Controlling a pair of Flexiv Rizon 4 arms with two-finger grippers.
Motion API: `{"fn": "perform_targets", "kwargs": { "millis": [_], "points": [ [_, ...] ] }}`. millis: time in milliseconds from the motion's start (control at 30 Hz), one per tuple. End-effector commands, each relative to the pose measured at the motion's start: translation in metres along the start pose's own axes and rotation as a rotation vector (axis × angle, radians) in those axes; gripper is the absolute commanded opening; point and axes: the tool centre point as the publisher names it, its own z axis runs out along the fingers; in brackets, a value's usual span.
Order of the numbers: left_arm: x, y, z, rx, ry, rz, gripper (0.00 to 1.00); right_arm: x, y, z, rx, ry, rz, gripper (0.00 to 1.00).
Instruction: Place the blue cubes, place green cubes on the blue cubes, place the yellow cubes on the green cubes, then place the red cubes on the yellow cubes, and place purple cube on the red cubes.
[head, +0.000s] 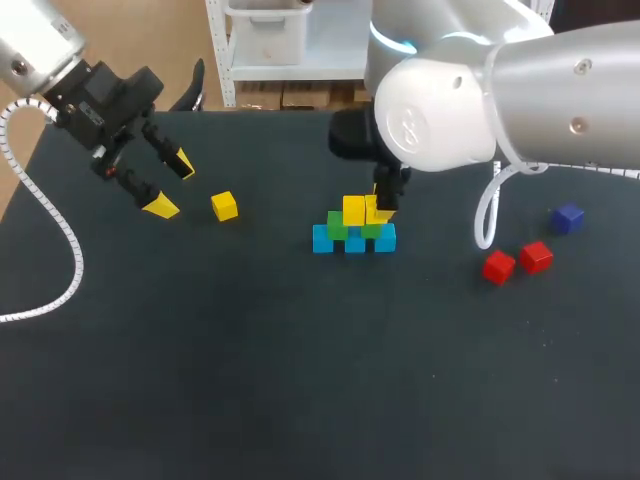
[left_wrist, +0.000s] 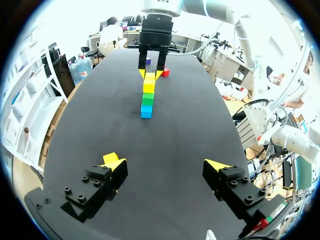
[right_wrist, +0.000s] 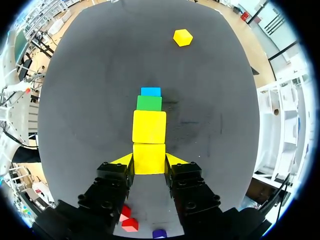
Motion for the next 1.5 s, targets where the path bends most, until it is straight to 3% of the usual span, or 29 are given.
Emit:
{"fn": "perform_targets", "kwargs": {
  "millis": [33, 867, 1067, 1400, 1500],
  "points": [
    [0.0, 0.001, 0.0, 0.001, 0.0, 0.002, 1.0, 0.001, 0.001, 0.0, 0.003, -0.002, -0.001, 0.31],
    [0.0, 0.001, 0.0, 0.001, 0.0, 0.002, 1.0, 0.0, 0.003, -0.002, 0.002, -0.011, -0.011, 0.45],
    [0.0, 0.001, 0.0, 0.001, 0.0, 0.002, 1.0, 0.011, 0.0, -0.013, 0.027, -0.006, 0.0, 0.48],
    [0.0, 0.001, 0.0, 0.001, 0.0, 0.002, 1.0, 0.027, 0.002, -0.02, 0.046, 0.007, 0.017, 0.43],
    [0.0, 0.001, 0.0, 0.001, 0.0, 0.002, 1.0, 0.027, 0.003, -0.015, 0.038, 0.01, 0.018, 0.35]
  ]
}}
